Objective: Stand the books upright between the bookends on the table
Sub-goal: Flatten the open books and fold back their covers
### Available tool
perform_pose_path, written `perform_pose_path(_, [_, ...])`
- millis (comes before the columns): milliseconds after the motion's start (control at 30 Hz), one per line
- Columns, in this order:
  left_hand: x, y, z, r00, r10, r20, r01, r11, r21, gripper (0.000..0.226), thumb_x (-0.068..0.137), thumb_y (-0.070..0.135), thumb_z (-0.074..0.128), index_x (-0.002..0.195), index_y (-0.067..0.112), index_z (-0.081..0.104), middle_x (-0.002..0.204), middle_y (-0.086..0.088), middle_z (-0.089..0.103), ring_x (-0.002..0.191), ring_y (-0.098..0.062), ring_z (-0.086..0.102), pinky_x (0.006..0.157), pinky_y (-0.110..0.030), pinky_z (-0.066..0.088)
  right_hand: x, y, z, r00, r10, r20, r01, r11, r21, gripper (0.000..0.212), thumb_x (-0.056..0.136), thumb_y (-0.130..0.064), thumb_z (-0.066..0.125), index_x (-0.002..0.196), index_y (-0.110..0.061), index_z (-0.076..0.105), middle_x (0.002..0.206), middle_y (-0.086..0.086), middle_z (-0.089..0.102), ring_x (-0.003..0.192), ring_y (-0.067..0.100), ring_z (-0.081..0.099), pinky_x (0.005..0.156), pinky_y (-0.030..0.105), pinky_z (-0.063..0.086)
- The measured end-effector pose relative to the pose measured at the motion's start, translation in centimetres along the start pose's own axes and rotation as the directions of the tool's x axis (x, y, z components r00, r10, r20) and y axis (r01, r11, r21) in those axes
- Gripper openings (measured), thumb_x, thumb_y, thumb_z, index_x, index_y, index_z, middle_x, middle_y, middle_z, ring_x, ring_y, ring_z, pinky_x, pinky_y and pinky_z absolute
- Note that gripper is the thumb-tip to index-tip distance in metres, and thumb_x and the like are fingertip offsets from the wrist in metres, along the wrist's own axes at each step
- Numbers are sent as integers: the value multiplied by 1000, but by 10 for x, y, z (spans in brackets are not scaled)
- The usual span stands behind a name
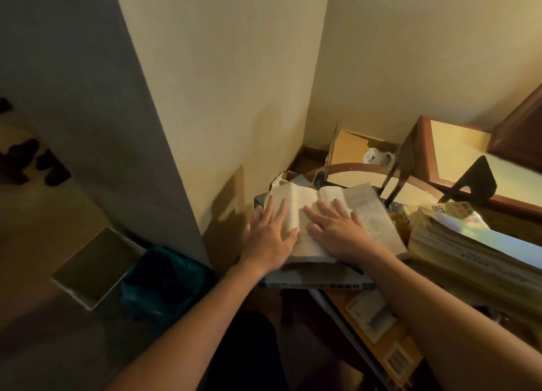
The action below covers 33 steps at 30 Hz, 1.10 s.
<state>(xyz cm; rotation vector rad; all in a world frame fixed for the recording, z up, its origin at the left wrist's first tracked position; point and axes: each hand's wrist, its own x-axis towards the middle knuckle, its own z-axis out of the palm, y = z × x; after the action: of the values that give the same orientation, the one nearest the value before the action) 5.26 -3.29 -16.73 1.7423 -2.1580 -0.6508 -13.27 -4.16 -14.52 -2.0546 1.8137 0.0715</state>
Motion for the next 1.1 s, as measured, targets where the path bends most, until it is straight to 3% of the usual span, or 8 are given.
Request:
perform_pose_path(67, [10, 1, 2, 986, 151, 66, -158, 979, 126, 57, 106, 48, 27, 160, 33, 16, 168, 9, 3, 155, -19, -2, 124, -55, 4, 1, 3, 1, 1000, 5, 9, -5, 1000, -8, 57, 102, -58, 25, 154, -51, 4, 166, -11, -6, 151, 22, -18, 119, 59, -11])
perform_pose_path(200, [41, 2, 5, 980, 75, 185, -111, 975, 194, 54, 108, 43, 15, 160, 28, 12, 168, 11, 6, 155, -16, -3, 121, -54, -7, 3, 6, 5, 1000, 0, 10, 0, 999, -37, 57, 101, -60, 25, 153, -53, 3, 166, -12, -9, 150, 21, -21, 118, 59, -14])
perform_pose_path(467, [79, 12, -7, 969, -12, 248, -65, 952, 301, 49, 109, 32, 19, 158, 28, 24, 167, 8, 17, 156, -23, 1, 122, -62, -3, 4, 7, 8, 1000, 20, 11, -20, 999, -25, 56, 100, -63, 23, 152, -57, 3, 166, -11, -11, 149, 21, -24, 115, 56, -21])
perform_pose_path(633, [28, 14, -2, 986, 20, 163, -57, 973, 223, 49, 109, 37, 21, 158, 31, 25, 166, 11, 18, 155, -18, 4, 123, -60, -1, 2, 8, 9, 1000, 7, -5, -8, 1000, -22, 55, 100, -63, 21, 152, -56, 3, 166, -10, -11, 149, 21, -23, 116, 55, -20])
perform_pose_path(867, [-12, 35, -10, 988, -3, 155, -45, 953, 301, 55, 105, 28, 33, 159, 25, 21, 166, 7, 20, 155, -20, 11, 123, -58, 1, 1, 5, 8, 1000, 22, 6, -22, 999, -36, 57, 101, -62, 21, 154, -53, 3, 167, -9, -9, 151, 23, -21, 117, 58, -17])
perform_pose_path(967, [13, 33, -10, 988, -25, 155, -18, 963, 269, 54, 104, 28, 40, 156, 24, 29, 162, 4, 32, 151, -21, 23, 124, -58, 3, -1, 4, 6, 1000, 14, 3, -14, 999, -38, 57, 101, -62, 21, 154, -52, 4, 167, -9, -7, 151, 23, -20, 117, 58, -17])
perform_pose_path(1100, [61, 24, -12, 971, -159, 178, 114, 964, 241, 33, 102, 25, 40, 134, 23, 50, 131, -4, 59, 128, -27, 51, 120, -58, 17, -1, 4, 5, 1000, 14, 7, -13, 1000, -21, 56, 101, -63, 22, 153, -53, 4, 167, -11, -6, 151, 23, -20, 117, 59, -17])
